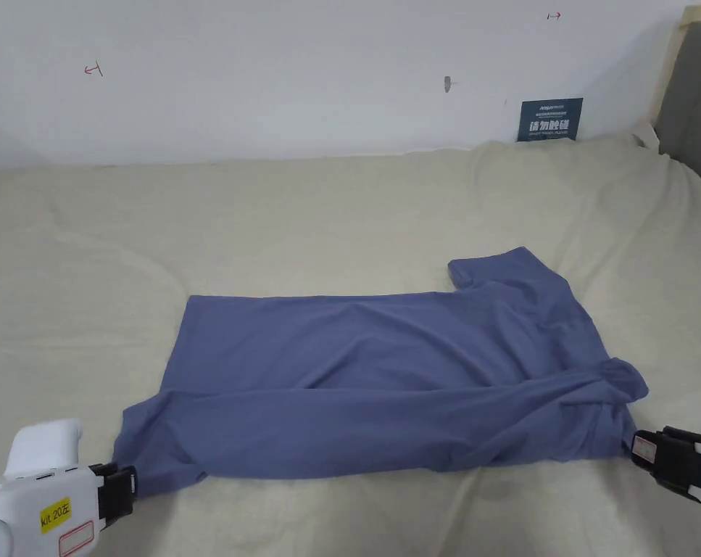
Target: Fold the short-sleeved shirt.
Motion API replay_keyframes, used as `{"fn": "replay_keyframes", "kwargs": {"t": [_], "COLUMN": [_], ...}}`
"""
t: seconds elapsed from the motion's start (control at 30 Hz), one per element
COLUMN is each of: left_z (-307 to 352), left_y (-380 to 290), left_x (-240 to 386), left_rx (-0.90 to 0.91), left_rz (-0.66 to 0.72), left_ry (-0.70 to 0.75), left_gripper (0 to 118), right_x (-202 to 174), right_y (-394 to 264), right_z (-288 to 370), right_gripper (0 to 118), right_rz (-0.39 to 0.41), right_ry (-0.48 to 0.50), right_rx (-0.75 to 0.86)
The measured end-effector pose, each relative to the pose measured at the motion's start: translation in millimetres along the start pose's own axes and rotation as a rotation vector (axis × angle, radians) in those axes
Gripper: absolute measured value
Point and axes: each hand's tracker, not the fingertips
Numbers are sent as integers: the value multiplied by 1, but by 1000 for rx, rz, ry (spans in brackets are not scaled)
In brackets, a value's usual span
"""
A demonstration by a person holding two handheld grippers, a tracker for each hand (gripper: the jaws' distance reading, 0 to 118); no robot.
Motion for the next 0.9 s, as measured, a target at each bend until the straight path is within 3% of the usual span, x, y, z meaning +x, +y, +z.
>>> {"fn": "replay_keyframes", "kwargs": {"t": [0.07, 0.1, 0.2, 0.37, 0.4, 0.47, 0.5, 0.57, 0.6, 0.67, 0.7, 0.9], "left_z": [-5, -12, -25, -55, -59, -57, -55, -52, -51, -54, -55, -55], "left_y": [7, 8, 9, 8, 5, 4, 6, 12, 15, 20, 20, 19], "left_x": [-1, -1, -2, 9, 13, 21, 23, 22, 19, 18, 20, 18], "left_rx": [-3, -18, -12, -110, -124, -82, -90, -81, -72, -83, -92, -95], "left_rz": [2, 1, 14, 3, 1, -81, -79, -69, -60, -25, -43, -66], "left_ry": [-8, -13, -9, 26, 58, 116, 119, 123, 120, 86, 95, 95], "left_gripper": [109, 116, 115, 101, 78, 74, 66, 34, 13, 13, 13, 13], "right_x": [4, 6, 8, 13, 14, 14, 15, 15, 14, 15, 13, 11], "right_y": [-2, -3, -7, -10, -10, -9, -8, -4, -1, 6, 9, 28], "right_z": [-1, -1, 2, -2, -2, -4, -7, -11, -15, -25, -32, -77], "right_gripper": [0, 0, 0, 0, 0, 0, 0, 3, 21, 74, 94, 94], "right_rz": [2, -3, -21, -35, -34, -25, -25, -29, -32, -10, 8, 50], "right_ry": [-3, -9, -6, -27, -33, -36, -35, -34, -34, -25, -35, -76], "right_rx": [-13, -15, -25, -45, -48, -49, -50, -51, -55, -79, -90, -120]}}
